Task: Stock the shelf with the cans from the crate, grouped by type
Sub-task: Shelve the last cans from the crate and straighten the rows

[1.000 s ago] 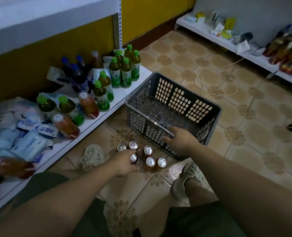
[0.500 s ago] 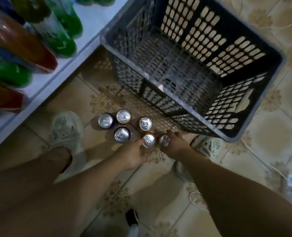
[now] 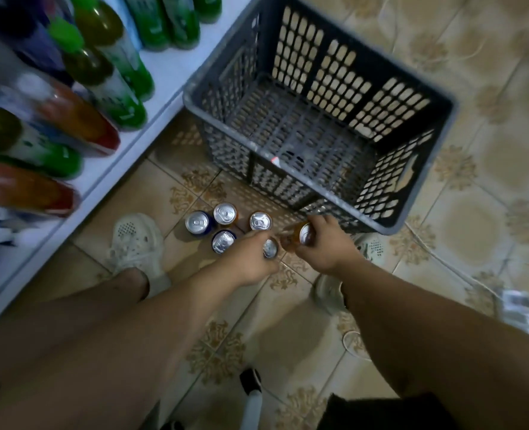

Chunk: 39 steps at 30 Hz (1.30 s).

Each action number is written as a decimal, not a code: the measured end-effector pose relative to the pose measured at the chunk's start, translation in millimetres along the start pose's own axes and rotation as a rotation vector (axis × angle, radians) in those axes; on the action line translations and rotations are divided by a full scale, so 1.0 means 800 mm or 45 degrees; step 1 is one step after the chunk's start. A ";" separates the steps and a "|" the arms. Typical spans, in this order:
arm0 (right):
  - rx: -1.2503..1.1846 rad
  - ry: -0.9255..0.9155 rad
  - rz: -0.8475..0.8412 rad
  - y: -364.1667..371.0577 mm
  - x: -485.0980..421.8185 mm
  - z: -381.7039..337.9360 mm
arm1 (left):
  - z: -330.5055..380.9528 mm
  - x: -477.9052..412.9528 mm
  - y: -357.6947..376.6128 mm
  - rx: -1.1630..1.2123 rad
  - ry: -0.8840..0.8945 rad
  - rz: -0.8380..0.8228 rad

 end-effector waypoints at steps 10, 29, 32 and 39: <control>-0.771 -0.354 0.439 -0.275 0.181 -0.195 | 0.156 0.198 -0.231 0.357 0.305 0.432; -0.968 -1.118 0.241 -0.374 0.503 -0.553 | 0.114 0.632 -0.485 0.900 0.396 1.399; -0.959 -1.136 0.214 -0.361 0.521 -0.599 | 0.084 0.659 -0.513 0.797 0.381 1.405; -0.906 -1.195 0.218 -0.329 0.492 -0.705 | -0.040 0.669 -0.596 0.333 -0.005 1.435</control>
Point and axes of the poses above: each hand's wrist, its own x-axis away from the middle knuckle, its own y-axis out of the palm, z = x × y, the point moved 10 cm from there along -x, towards the middle knuckle, and after that the axes turned 11 degrees about z, right-handed, at the moved point
